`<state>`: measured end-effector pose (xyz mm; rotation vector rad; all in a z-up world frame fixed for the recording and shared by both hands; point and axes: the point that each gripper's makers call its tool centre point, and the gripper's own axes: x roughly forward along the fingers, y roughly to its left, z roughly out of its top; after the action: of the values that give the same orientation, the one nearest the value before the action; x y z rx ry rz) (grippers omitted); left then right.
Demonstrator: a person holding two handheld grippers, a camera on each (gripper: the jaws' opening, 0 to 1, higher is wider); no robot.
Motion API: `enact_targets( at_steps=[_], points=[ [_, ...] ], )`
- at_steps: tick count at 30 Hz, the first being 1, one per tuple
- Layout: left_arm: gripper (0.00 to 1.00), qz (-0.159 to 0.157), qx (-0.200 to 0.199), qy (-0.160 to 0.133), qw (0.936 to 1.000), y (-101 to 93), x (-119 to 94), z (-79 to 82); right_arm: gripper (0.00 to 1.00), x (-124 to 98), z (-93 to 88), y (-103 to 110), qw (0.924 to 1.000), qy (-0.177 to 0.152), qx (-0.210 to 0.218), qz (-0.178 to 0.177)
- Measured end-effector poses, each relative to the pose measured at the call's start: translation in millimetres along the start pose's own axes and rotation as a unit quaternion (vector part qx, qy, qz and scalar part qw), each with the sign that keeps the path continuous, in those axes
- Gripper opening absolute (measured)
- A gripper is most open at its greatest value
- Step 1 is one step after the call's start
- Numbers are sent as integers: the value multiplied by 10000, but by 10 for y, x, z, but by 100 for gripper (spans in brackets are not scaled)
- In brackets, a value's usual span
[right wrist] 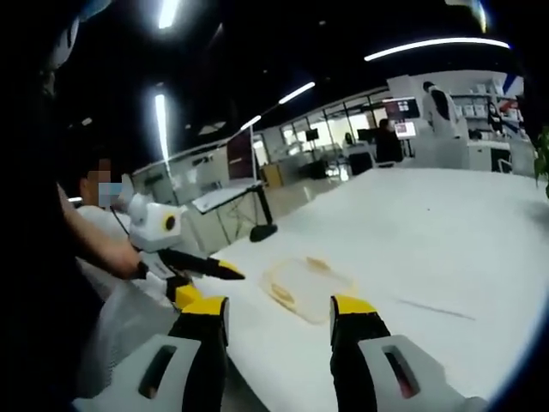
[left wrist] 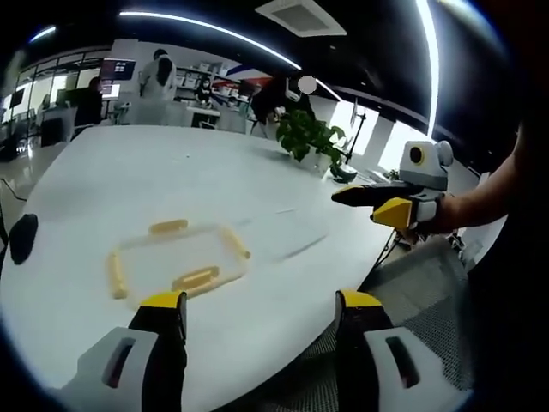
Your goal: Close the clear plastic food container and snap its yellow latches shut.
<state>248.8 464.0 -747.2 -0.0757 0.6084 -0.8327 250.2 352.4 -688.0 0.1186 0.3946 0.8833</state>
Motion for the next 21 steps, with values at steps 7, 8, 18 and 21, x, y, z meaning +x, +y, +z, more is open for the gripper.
enact_targets(
  at_steps=[7, 8, 18, 21],
  points=[
    [68, 70, 2, 59, 10000, 152, -31, 9, 46, 87, 7, 25, 9990, 160, -379, 200],
    [67, 88, -1, 57, 9999, 186, -39, 17, 46, 106, 6, 19, 9983, 195, -497, 215],
    [66, 141, 12, 82, 9999, 336, -54, 48, 46, 256, 71, -30, 9986, 150, -436, 259],
    [65, 193, 59, 112, 9997, 388, -57, 48, 45, 296, 44, -17, 9975, 237, -585, 308]
  ],
)
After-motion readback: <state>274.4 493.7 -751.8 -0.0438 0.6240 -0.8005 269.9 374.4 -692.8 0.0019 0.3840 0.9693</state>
